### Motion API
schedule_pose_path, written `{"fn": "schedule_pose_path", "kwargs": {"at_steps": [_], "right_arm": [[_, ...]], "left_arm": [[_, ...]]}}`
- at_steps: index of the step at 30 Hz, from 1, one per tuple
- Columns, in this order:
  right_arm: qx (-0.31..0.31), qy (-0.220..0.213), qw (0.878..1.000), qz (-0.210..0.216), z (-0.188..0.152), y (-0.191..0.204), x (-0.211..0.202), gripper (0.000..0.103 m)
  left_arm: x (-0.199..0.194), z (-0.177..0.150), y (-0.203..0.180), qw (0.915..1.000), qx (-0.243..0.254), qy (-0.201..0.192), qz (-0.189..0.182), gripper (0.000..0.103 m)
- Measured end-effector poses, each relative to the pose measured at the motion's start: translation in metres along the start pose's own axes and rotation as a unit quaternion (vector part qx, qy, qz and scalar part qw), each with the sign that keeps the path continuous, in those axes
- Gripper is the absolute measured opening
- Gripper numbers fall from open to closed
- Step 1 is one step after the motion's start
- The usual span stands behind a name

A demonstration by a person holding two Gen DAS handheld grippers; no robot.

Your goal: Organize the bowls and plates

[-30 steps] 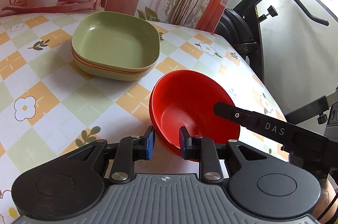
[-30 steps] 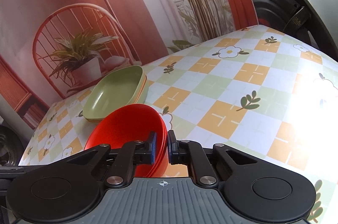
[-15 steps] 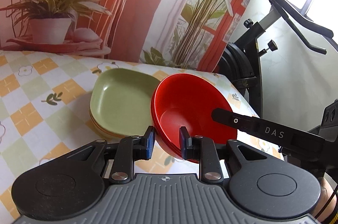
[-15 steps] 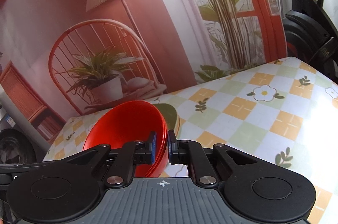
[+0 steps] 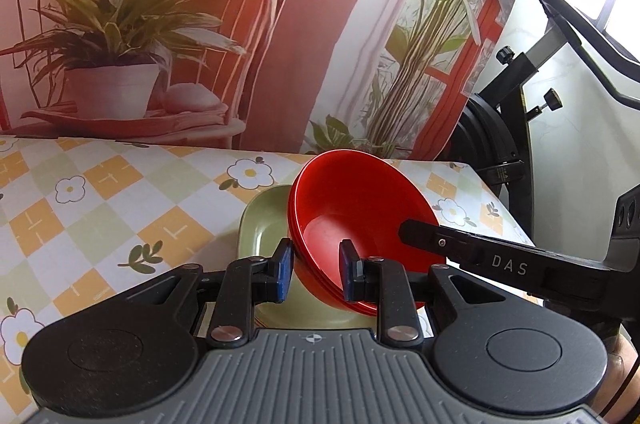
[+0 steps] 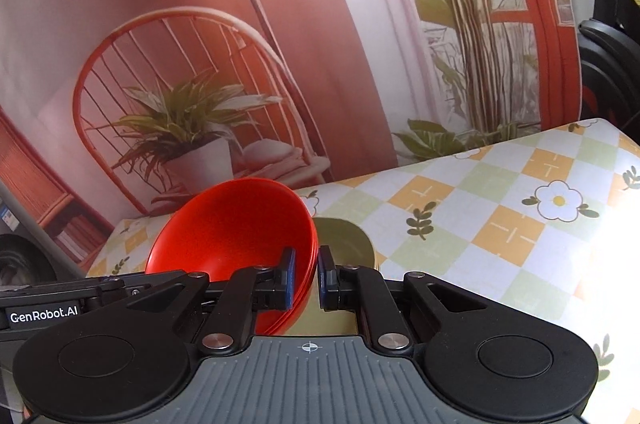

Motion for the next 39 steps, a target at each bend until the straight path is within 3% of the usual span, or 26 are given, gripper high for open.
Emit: {"fn": "schedule_pose_path", "kwargs": {"at_steps": [31,39], "right_arm": [[-0.034,0.03,0.999,-0.022,-0.036,-0.006,0.021,0.011],[-0.043,0.03,0.998,-0.028,-0.033,-0.003,0.016,0.021]], "left_arm": [[0.028,-0.04,0.01,0.998,0.048,0.03,0.028,0.026],[0.02,-0.035,0.011,0.9976,0.05,0.018,0.044,0.03]]}}
Point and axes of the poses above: each gripper's, at about its wrist camera, not at the fingertips, and x roughly the way its jaws point, y to its left, z to its top, the point moved 10 cm from there along x, roughly the way its jaws point, and after that the axes turned 11 degrees about -y, right-handed, at the moved point
